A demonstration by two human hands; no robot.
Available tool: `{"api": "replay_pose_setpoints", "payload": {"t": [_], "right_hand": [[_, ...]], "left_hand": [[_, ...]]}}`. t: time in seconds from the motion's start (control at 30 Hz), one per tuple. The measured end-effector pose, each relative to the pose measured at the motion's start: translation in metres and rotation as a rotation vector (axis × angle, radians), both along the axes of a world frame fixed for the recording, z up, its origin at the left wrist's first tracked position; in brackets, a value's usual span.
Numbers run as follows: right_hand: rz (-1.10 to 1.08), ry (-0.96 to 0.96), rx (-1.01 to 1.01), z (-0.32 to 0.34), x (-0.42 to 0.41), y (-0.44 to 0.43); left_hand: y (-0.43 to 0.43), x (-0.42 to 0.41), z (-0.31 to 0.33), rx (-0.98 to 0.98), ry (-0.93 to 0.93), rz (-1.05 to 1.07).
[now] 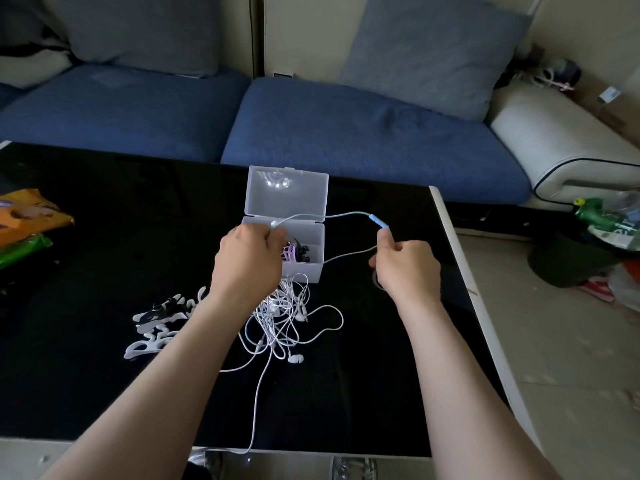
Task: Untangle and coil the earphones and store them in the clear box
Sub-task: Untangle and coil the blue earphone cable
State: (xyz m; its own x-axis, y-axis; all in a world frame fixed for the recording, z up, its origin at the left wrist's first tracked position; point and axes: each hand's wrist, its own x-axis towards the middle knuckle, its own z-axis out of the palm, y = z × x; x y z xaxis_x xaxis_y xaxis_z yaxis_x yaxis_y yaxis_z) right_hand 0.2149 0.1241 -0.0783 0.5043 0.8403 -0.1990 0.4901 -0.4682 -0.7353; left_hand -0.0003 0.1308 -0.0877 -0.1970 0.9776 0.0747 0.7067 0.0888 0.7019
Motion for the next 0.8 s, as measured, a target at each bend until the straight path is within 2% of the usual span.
{"api": "replay_pose_setpoints", "payload": {"t": [0.13,0.33,0.43,0.5,0.63,0.7,0.8], "right_hand": [[0.074,-0.113,-0.103,-0.002,0.0,-0.002],[0.209,-0.374,-0.312,0.002,-0.005,-0.011],[0.255,-0.377,-0.36,0.008,-0.012,-0.014],[0.314,-0.311,-0.249,0.008,-0.013,-0.014],[0.518,-0.126,0.158,0.013,-0.024,-0.013],[0.619,-0.064,0.285,0.015,-0.033,-0.011],[0.702,-0.092,0.377,0.011,-0.042,-0.011]], "left_hand": [[-0.001,-0.001,0.005,0.013,-0.034,0.028],[-0.001,-0.005,0.002,-0.018,-0.205,-0.115],[-0.003,-0.004,0.006,-0.042,-0.212,-0.2],[-0.005,-0.002,0.008,-0.066,-0.153,-0.258],[-0.006,0.001,0.008,-0.069,-0.026,-0.3],[-0.006,0.0,0.01,-0.072,-0.077,-0.335],[-0.007,-0.001,0.013,-0.09,-0.145,-0.421]]}}
